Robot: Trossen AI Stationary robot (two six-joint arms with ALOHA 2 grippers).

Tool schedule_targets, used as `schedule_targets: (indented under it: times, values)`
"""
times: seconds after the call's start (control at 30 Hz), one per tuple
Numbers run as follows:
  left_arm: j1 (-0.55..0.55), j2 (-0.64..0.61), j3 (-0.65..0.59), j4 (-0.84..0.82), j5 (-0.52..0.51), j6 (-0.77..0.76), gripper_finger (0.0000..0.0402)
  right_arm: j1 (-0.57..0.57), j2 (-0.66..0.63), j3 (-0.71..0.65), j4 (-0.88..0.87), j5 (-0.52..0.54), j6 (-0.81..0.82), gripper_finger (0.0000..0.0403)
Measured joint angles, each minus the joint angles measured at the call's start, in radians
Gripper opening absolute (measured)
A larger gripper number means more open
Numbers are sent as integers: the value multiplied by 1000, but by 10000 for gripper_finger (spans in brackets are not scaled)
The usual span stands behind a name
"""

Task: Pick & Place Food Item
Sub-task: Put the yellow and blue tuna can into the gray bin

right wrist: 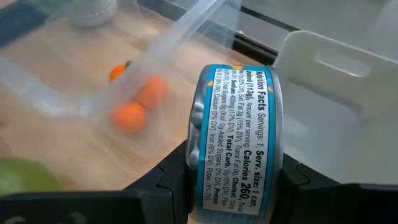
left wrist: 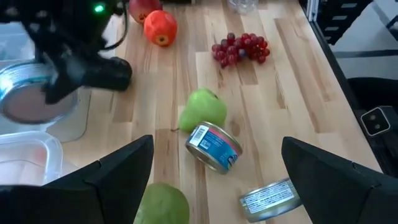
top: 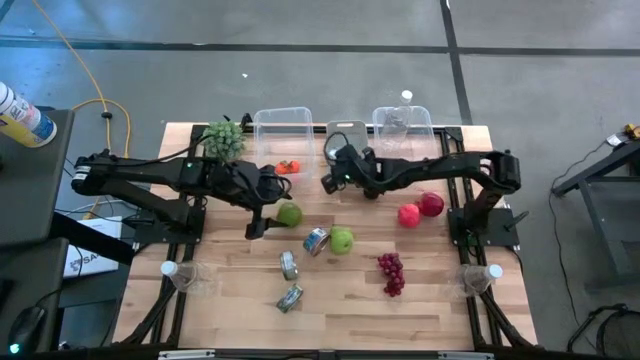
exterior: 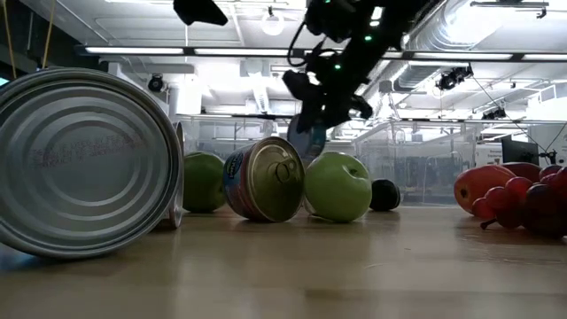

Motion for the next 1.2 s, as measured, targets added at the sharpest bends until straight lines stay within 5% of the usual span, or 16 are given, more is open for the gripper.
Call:
schedule_targets:
  times: [0.23, 0.57, 0.8, 1.2]
  values:
    - [0, -10, 0, -1, 0, 5, 345, -33, 88, 196, -270, 72, -3, 123]
    - [-7, -9, -10, 5, 2, -14, 345, -146, 140, 205, -213, 49, 26, 123]
    - [-29, -9, -10, 5, 4, -13, 345, -189, 235, 205, -128, -67, 61, 126]
    - [-110, -9, -11, 2, 3, -5, 345, -180, 269, 204, -49, -88, -6, 221]
